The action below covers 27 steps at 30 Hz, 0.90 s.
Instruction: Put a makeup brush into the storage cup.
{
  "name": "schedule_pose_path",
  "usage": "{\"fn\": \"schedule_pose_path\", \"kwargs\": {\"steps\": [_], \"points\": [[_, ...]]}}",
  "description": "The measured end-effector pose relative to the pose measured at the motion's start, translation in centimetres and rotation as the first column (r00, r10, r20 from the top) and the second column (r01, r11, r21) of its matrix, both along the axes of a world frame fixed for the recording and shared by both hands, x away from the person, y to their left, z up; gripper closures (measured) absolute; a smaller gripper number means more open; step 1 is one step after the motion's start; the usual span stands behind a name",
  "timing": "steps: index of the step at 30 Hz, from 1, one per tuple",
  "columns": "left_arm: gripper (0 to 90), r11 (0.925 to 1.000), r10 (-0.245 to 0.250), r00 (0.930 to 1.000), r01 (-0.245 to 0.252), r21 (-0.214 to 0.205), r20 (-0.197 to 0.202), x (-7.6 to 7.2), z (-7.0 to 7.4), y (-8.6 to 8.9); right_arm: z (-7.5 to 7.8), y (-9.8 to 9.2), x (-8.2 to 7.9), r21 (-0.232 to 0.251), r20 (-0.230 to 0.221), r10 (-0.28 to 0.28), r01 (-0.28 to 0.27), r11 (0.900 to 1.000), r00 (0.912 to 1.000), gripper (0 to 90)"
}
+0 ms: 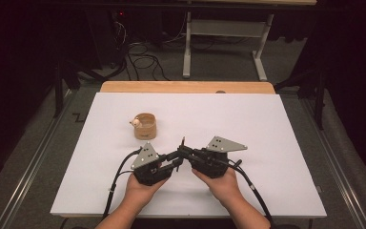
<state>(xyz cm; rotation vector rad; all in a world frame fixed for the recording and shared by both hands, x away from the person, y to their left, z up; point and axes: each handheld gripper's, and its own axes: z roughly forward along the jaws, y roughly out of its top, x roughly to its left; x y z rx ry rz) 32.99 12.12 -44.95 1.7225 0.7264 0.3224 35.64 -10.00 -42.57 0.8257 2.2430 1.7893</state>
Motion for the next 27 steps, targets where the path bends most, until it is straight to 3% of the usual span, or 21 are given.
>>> {"fn": "schedule_pose_path", "kwargs": {"steps": [11,27], "points": [[81.9,1.0,-0.001,1.0,0.001,0.005,0.007,-0.12,0.16,0.01,0.01,0.13,-0.07,0.003,-0.004,0.004,-0.004,1.0,1.0,84.4],[83.4,0.9997,0.013,0.9998,-0.013,0.021,0.016,-0.16,0.18,0.0,0.05,0.02,0.04,0.017,-0.021,-0.001,0.001,0.9999,0.9998,79.4]]}}
